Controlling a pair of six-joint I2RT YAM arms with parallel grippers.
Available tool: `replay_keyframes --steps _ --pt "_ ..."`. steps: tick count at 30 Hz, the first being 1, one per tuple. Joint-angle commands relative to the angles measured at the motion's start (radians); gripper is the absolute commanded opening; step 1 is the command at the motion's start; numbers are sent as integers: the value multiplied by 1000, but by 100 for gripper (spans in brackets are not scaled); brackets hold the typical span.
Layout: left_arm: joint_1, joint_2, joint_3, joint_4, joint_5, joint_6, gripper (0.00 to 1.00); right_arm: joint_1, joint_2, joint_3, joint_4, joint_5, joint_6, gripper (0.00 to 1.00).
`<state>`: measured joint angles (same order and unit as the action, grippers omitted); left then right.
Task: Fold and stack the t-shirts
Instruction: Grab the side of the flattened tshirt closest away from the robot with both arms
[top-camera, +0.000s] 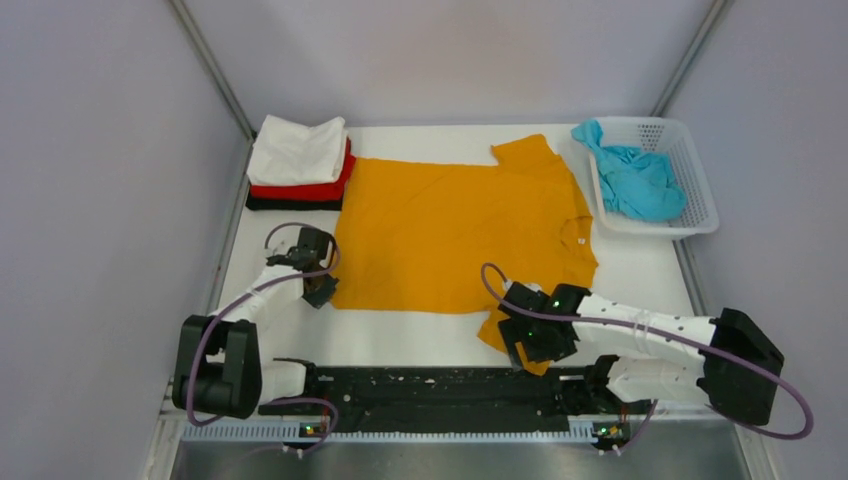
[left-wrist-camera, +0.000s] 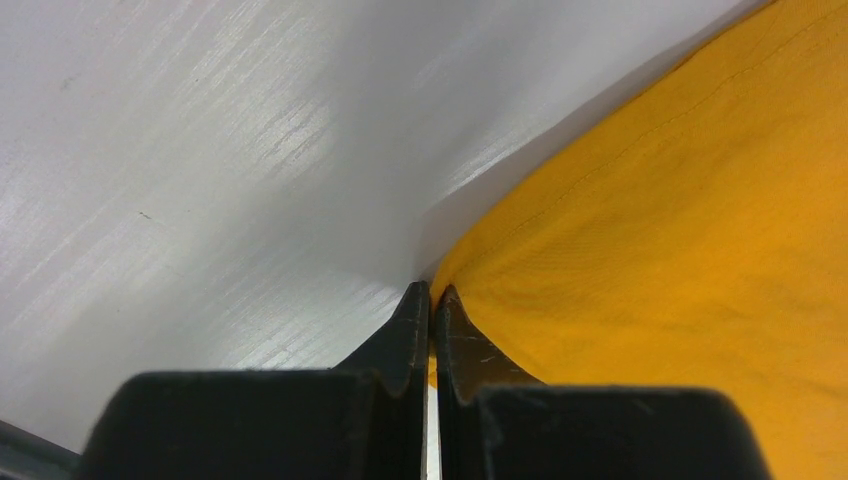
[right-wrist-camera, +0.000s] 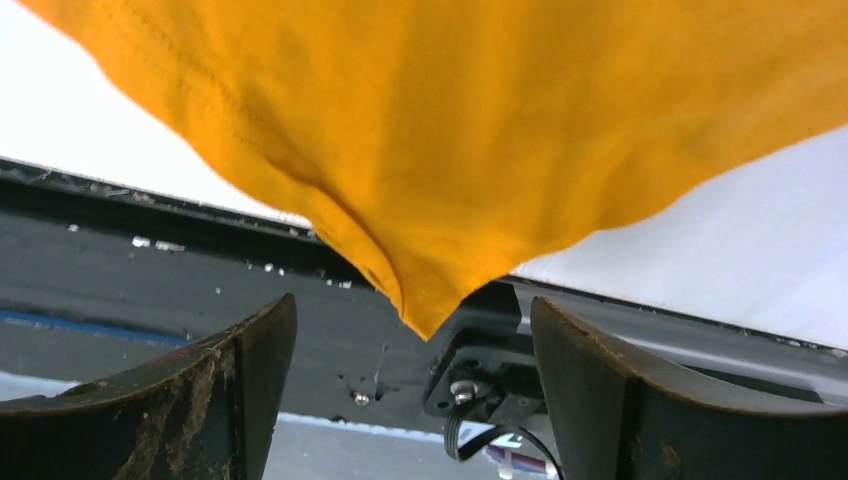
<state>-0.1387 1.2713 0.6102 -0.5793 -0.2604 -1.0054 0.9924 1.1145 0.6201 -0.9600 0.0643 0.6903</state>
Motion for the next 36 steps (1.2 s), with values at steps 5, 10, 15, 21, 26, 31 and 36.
replay_keyframes --steps 5,10,15,21,26,31,36 --pt "-1 26 -33 -103 -15 7 0 15 145 -28 201 32 55 67" --pt "-1 23 -23 -108 -16 5 0 14 210 -25 177 76 83 34" --pt "-1 21 -38 -103 11 -14 0 14 206 13 52 142 146 0" --pt "-2 -59 -60 -174 14 -21 0 15 65 37 -120 25 141 0" --pt "-2 -192 -97 -254 20 -57 0 15 -23 22 -156 -58 131 0" --pt "-2 -270 -127 -253 77 -30 0 15 -22 37 -160 -55 100 0" --pt "-2 -268 -79 -217 116 8 0 9 29 156 -147 63 58 0"
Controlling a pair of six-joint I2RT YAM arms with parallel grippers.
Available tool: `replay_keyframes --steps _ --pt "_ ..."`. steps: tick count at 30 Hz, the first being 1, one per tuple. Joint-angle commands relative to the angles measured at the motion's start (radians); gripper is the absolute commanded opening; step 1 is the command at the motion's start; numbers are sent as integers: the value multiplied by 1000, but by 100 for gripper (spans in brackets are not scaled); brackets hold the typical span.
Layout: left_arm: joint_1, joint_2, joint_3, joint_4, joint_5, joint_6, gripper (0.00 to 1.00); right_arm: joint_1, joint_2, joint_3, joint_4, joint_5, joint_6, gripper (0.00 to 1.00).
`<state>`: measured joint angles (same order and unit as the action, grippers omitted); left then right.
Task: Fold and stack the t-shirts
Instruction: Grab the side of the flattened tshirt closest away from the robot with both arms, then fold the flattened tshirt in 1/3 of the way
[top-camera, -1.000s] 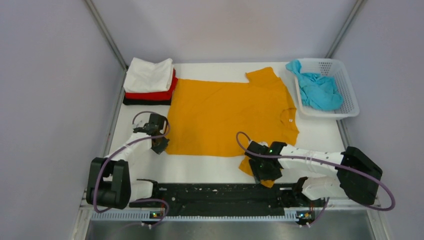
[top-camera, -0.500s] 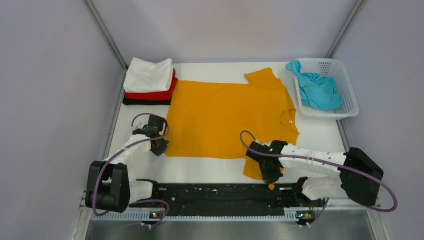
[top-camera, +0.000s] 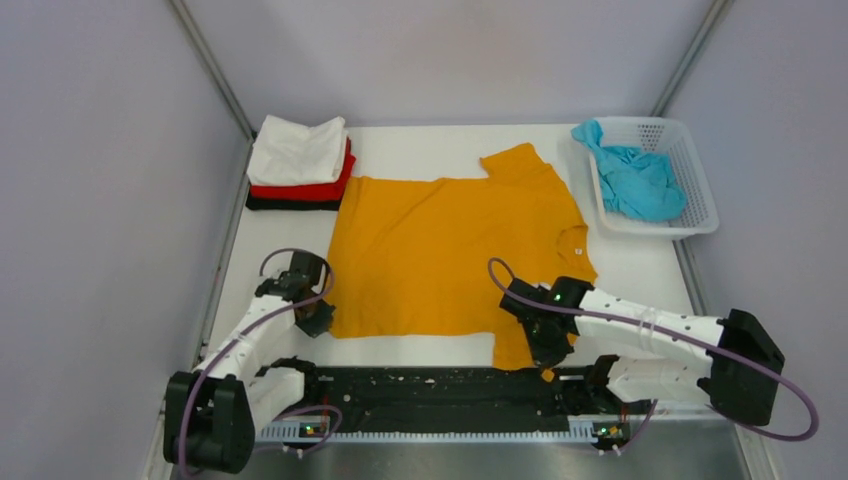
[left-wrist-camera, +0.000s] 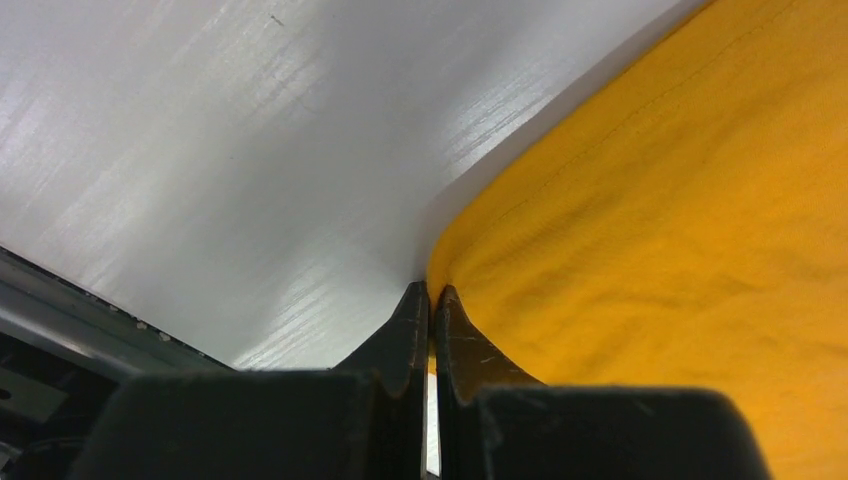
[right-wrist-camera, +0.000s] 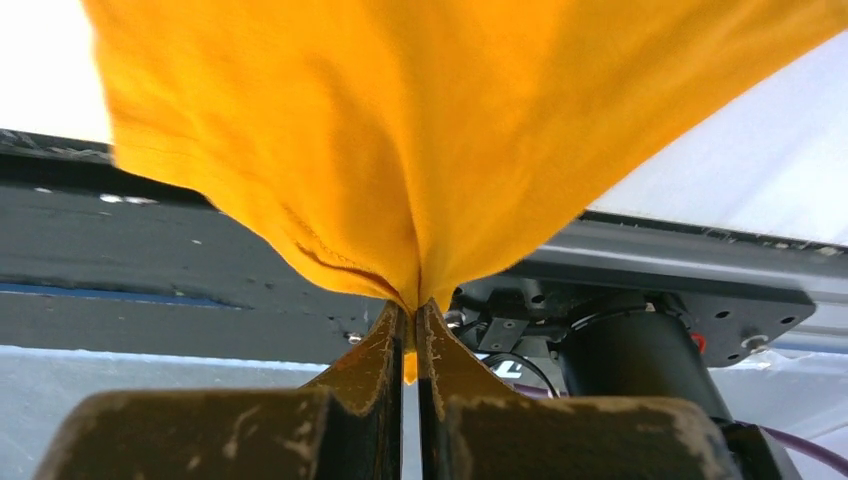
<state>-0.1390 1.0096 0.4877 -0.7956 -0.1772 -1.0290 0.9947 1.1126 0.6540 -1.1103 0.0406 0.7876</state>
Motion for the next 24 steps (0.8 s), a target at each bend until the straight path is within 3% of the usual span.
replay_keyframes --steps 1,16,24 --pt "-1 0 61 0 33 38 0 -2 40 146 5 112 -49 0" --pt "1 249 350 42 32 86 0 -255 145 398 181 305 -235 0" --pt "12 377 462 19 15 75 0 -377 191 493 270 313 -324 0"
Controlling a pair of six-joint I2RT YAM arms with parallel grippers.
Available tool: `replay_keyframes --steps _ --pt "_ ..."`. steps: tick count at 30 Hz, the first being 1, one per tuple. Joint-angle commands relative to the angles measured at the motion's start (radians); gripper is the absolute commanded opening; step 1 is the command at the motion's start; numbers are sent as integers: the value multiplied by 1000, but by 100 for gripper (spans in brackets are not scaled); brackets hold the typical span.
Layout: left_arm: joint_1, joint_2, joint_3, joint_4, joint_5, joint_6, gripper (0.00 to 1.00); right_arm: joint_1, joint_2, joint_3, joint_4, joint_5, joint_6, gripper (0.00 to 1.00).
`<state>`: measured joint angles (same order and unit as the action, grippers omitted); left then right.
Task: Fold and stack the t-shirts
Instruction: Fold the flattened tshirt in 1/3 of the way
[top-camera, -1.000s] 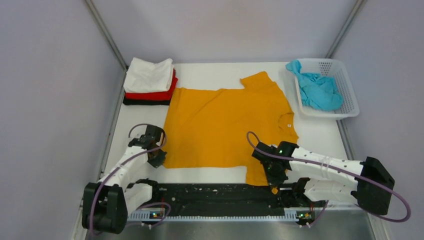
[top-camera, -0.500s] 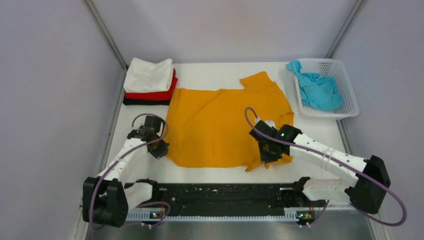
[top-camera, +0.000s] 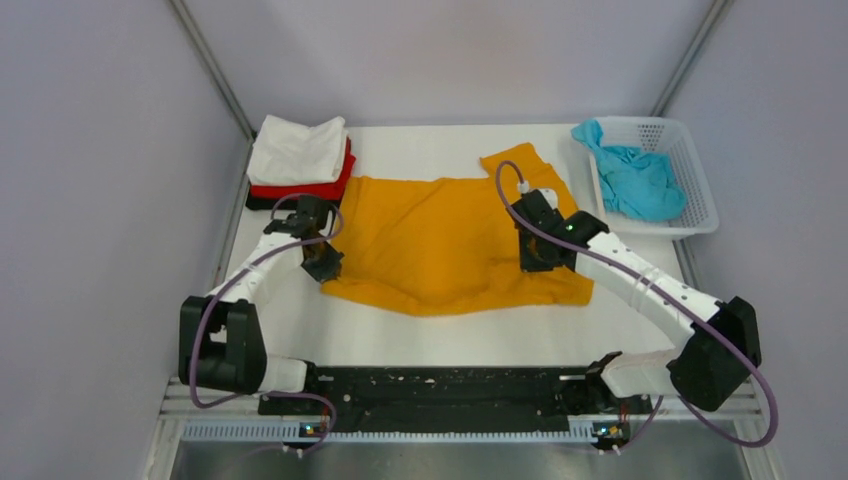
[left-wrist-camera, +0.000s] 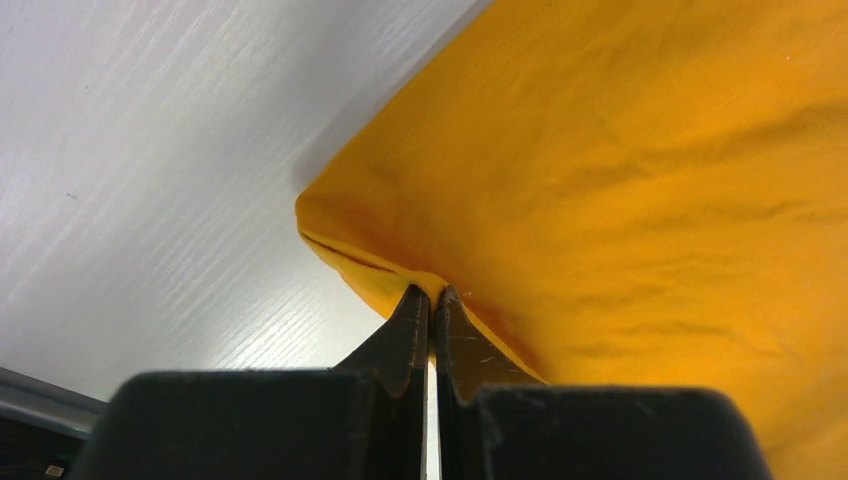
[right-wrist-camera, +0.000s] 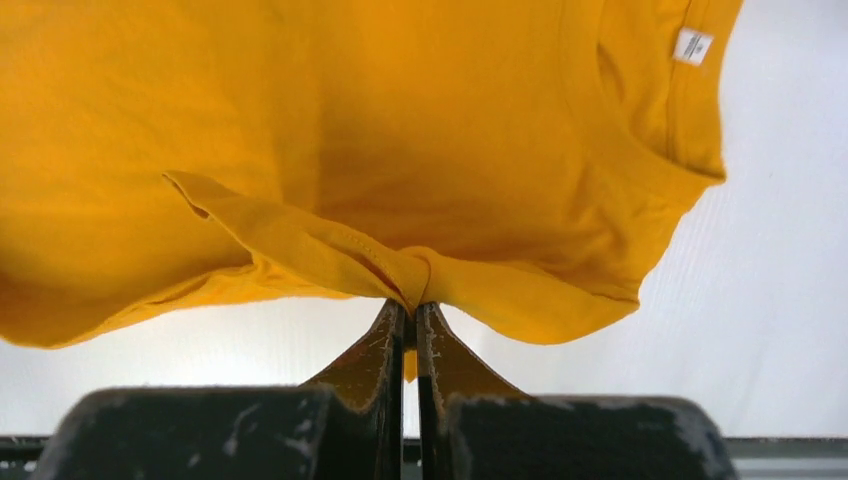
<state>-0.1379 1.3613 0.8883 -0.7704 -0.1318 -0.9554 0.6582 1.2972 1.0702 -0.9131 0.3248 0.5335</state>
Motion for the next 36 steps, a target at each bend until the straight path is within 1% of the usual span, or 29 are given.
replay_keyframes --steps 1,9,13,15,19,24,29,36 --pt "14 27 67 -7 -32 1 0 -49 11 85 79 28 -79 0" --pt "52 -19 83 4 -83 -10 0 -100 68 133 126 3 -169 0" --pt "60 -15 91 25 -79 1 0 -110 95 155 141 4 -212 0" --pt "60 -21 78 48 -72 7 0 -119 106 164 140 13 -219 0" --pt "60 -81 46 109 -74 23 0 -146 111 170 141 29 -220 0" --pt "60 -130 28 123 -140 27 0 -173 89 161 142 37 -214 0" --pt "60 -83 50 147 -120 36 0 -184 107 173 153 26 -224 0" --pt "60 63 100 164 -122 39 0 -208 189 196 201 10 -244 0"
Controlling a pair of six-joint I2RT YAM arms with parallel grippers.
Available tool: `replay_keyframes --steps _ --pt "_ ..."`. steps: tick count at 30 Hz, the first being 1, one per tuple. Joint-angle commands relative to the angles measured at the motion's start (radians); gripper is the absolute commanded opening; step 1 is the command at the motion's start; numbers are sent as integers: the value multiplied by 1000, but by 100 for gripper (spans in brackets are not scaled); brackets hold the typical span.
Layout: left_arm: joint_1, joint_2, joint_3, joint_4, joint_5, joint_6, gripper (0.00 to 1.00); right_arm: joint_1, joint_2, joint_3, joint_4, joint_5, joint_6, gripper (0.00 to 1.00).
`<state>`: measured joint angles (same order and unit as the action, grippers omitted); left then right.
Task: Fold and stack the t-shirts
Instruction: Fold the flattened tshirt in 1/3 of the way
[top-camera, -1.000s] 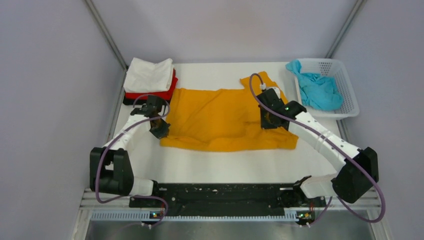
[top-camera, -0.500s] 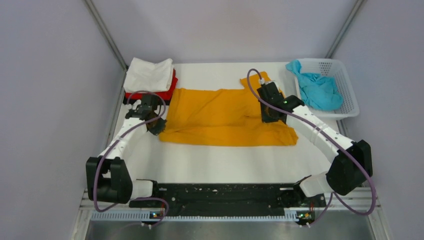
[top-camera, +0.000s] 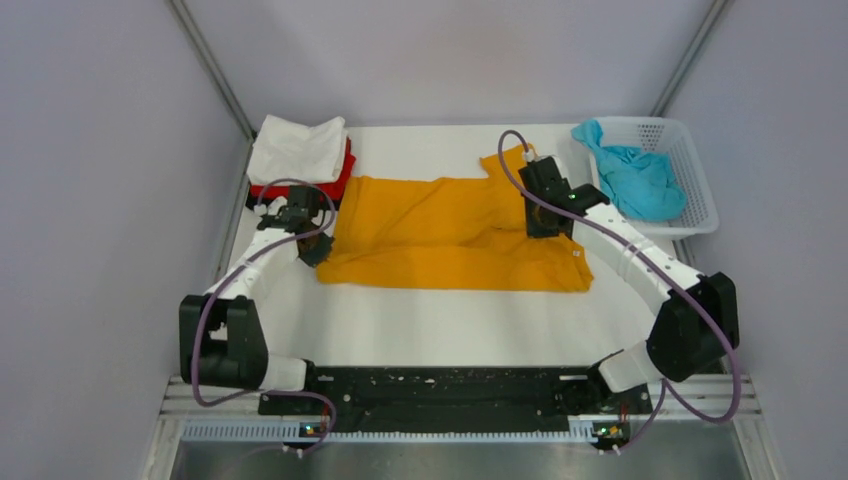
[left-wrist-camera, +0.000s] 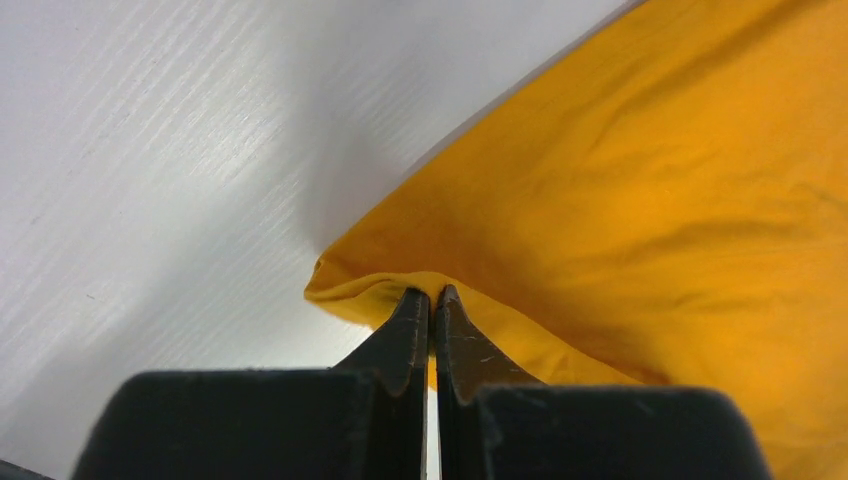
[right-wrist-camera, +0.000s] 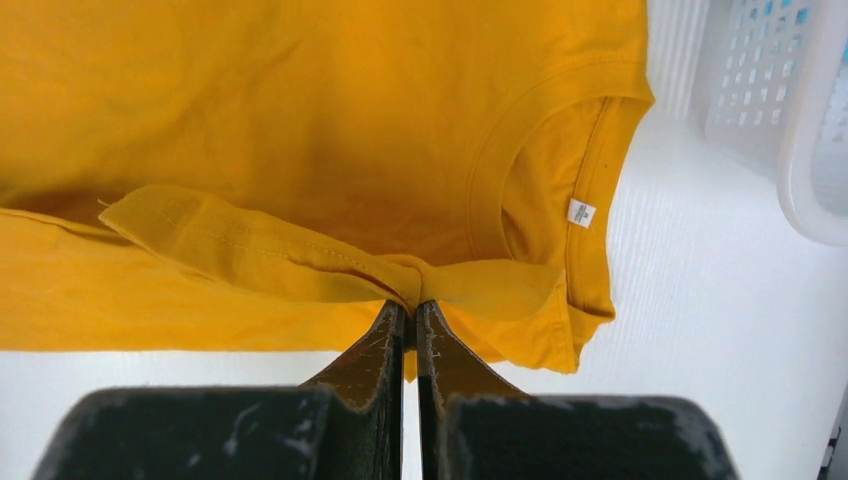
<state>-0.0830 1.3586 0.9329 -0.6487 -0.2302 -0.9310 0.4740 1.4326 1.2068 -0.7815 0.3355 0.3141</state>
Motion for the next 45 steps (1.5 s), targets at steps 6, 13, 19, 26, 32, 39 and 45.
replay_keyframes --steps 6,13,19,26,32,39,45 --pt "5 191 125 46 1 28 14 -57 183 138 109 24 -79 0" --pt "6 165 174 -44 -68 43 89 -84 368 303 86 47 -102 54" --pt "6 12 174 -145 -127 52 99 -84 197 187 113 29 0 89" --pt "4 -59 44 9 150 143 99 -84 -26 -179 298 -323 74 96" --pt "0 33 -59 159 270 151 99 -87 13 -321 422 -366 137 97" --pt "3 182 -49 207 256 165 99 -156 59 -443 467 -400 170 96" --pt "3 173 -123 166 240 164 99 -211 -30 -556 412 -374 203 96"
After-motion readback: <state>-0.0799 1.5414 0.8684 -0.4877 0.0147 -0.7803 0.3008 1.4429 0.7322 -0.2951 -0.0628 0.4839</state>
